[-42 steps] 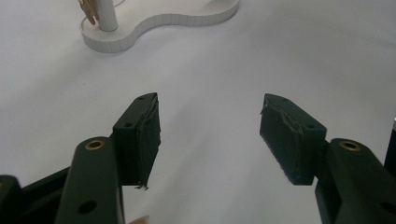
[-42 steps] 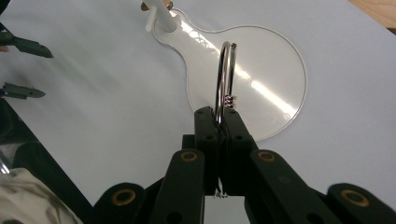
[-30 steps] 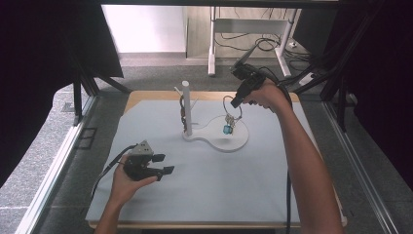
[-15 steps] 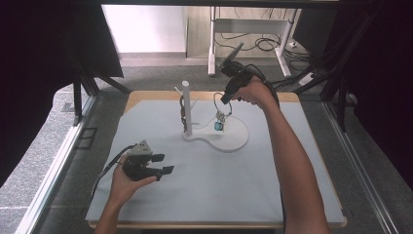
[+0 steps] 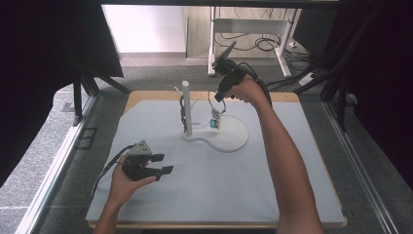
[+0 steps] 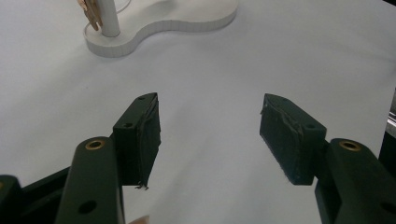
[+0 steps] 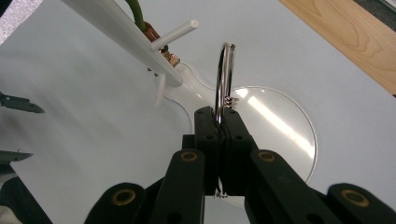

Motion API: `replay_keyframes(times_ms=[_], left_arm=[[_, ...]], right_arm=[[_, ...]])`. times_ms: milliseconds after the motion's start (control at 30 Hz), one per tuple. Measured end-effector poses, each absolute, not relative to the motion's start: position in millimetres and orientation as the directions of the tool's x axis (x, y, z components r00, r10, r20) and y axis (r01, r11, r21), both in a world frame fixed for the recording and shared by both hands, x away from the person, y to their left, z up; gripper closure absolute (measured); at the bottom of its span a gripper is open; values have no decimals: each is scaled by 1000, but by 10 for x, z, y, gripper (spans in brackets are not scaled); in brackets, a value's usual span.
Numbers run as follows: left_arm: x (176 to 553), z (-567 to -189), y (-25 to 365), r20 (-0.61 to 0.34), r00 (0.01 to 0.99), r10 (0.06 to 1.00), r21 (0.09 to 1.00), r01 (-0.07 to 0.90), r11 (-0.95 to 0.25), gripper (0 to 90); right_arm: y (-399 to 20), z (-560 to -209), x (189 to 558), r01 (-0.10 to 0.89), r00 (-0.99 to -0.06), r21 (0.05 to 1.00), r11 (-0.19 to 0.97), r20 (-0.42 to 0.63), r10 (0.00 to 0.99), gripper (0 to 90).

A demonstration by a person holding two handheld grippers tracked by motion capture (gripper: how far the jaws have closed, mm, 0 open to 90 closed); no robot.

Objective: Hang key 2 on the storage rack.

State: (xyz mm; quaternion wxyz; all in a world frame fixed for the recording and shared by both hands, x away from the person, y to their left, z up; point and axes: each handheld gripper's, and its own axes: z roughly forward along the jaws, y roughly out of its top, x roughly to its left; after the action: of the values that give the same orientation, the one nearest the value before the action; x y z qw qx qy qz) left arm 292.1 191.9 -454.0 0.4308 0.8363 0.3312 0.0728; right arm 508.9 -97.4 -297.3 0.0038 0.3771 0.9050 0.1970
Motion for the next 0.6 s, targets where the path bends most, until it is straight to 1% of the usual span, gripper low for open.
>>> replay_keyframes(times_ms=[200,600], left_arm=[[2910,-4520,1940,-166,768,618,774,490,-401,386],[2905,-4522,1937,-168,775,609,775,486,-403,386]], right_arm=[[-813,-2969,5136,678,-717,354,645,125,686,877],[-673,-3004,5215,670,-721,353,652,105,684,877]])
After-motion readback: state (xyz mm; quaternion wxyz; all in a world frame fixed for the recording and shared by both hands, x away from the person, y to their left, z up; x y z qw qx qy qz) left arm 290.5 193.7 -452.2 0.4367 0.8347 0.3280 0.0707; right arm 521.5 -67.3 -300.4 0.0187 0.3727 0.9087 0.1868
